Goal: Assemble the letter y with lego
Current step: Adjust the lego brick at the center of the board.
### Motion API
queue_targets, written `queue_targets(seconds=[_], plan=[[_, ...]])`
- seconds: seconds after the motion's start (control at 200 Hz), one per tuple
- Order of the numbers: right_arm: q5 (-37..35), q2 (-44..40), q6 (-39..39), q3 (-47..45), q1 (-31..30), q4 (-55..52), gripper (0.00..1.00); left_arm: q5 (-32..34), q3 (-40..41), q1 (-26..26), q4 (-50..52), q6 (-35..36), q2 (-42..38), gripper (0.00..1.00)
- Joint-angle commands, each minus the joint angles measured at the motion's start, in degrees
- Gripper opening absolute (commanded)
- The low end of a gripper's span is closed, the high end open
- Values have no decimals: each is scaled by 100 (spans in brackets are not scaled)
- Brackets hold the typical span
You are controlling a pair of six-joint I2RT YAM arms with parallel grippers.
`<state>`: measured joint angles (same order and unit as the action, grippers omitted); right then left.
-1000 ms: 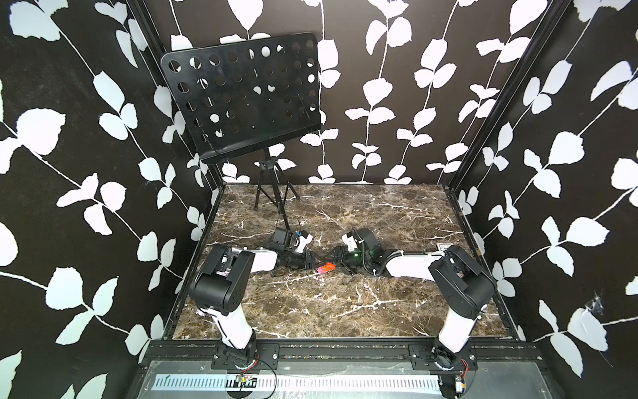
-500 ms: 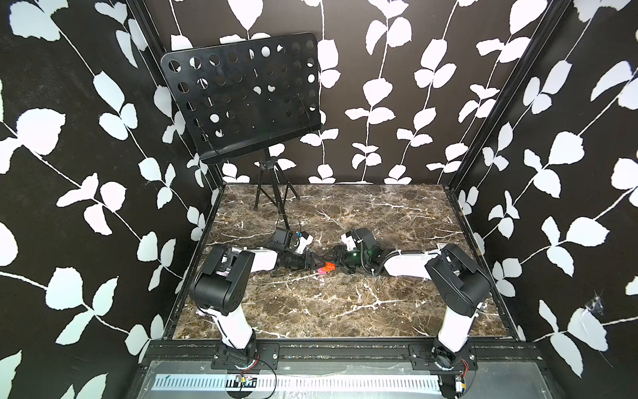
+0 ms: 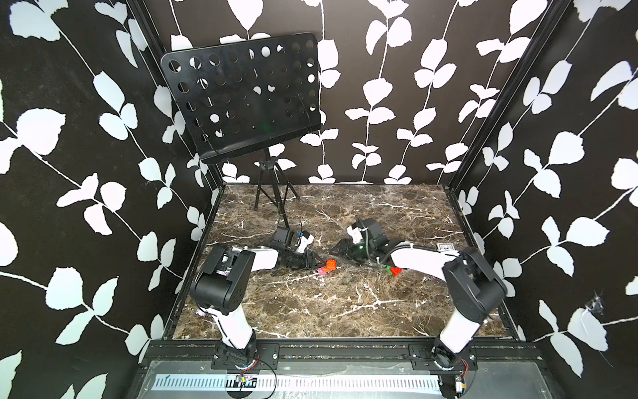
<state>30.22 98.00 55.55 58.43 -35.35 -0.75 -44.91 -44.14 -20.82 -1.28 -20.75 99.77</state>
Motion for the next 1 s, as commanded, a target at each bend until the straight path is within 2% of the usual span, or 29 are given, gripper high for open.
queue_targets(seconds=[0.0, 0.26, 0.335, 0.46, 0.58, 0.675, 0.75, 0.845, 0.91, 0.995], plan=[[-265, -409, -860, 207, 331, -1271, 60, 819, -19, -86, 229, -14, 286, 55], [-754, -1005, -2278, 392, 1194, -3150, 58, 856, -230, -273, -124, -336, 603, 54], [-823, -1030, -2445, 475, 1250, -3433, 58, 860, -230, -291, -127, -355, 591, 53], [-395, -1003, -2303, 392, 1244, -3162, 57, 982, -123, -275, -171, -326, 387, 52], [-800, -1007, -2515, 538, 1284, -3537, 58, 979, -134, -274, -146, -317, 424, 52], [-767, -834, -2847, 946, 1222, -4071, 58, 998, -83, -235, -131, -304, 351, 52], [-384, -799, -2592, 823, 1091, -3530, 58, 992, -12, -204, -168, -301, 271, 52], [379, -679, -1435, 260, 922, -1795, 59, 992, 19, -166, -158, -298, 250, 52], [428, -407, -865, 139, 695, -1083, 62, 992, 12, -165, -145, -294, 262, 52], [361, -77, -467, 278, 346, -761, 64, 992, 9, -164, -136, -289, 271, 52]])
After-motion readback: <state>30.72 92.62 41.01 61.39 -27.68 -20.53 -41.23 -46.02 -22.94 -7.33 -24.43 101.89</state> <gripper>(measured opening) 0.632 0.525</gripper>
